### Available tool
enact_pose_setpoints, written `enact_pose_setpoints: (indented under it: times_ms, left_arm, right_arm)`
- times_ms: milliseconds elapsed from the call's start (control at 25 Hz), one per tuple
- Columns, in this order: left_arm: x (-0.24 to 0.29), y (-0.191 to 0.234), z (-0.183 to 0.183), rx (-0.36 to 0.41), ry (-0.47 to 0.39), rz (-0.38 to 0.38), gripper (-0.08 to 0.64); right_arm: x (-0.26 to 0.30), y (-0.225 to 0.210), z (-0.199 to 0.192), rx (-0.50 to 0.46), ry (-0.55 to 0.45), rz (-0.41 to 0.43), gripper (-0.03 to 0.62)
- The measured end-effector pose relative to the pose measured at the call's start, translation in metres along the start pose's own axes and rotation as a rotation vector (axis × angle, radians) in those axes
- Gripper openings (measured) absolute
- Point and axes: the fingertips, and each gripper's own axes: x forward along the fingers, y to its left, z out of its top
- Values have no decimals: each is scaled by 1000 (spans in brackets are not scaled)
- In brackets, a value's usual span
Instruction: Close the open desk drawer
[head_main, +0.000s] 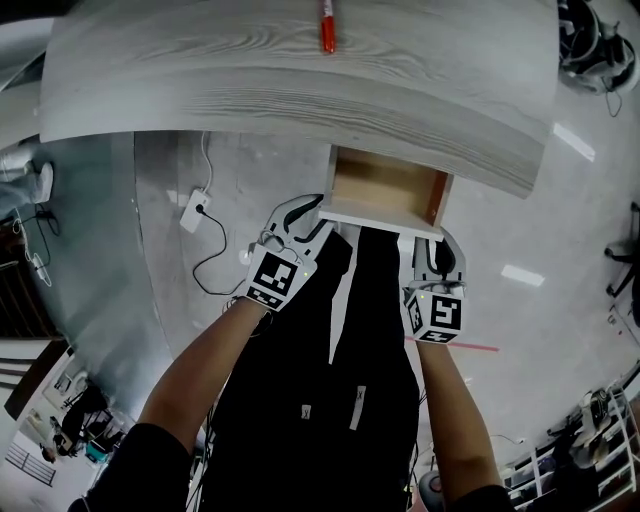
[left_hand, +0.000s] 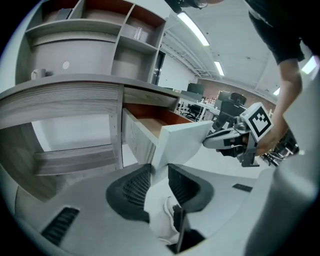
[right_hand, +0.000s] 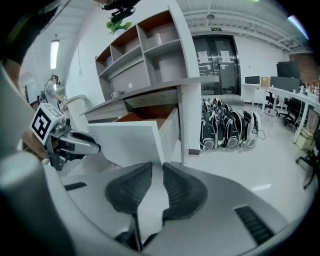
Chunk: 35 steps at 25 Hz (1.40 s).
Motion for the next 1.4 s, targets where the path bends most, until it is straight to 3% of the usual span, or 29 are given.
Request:
enact_pose_setpoints:
  times_ms: [520, 880, 1400]
  left_arm:
    - [6, 11, 11, -27, -40, 25, 114]
    - [15, 11, 18, 8, -20, 23, 114]
    - [23, 30, 30, -60, -41, 71, 114]
  right_arm:
    - [11, -6, 11, 6, -8, 43, 83]
    - [18, -16, 17, 11, -5, 23, 83]
    - [34, -18, 30, 22, -22, 23, 83]
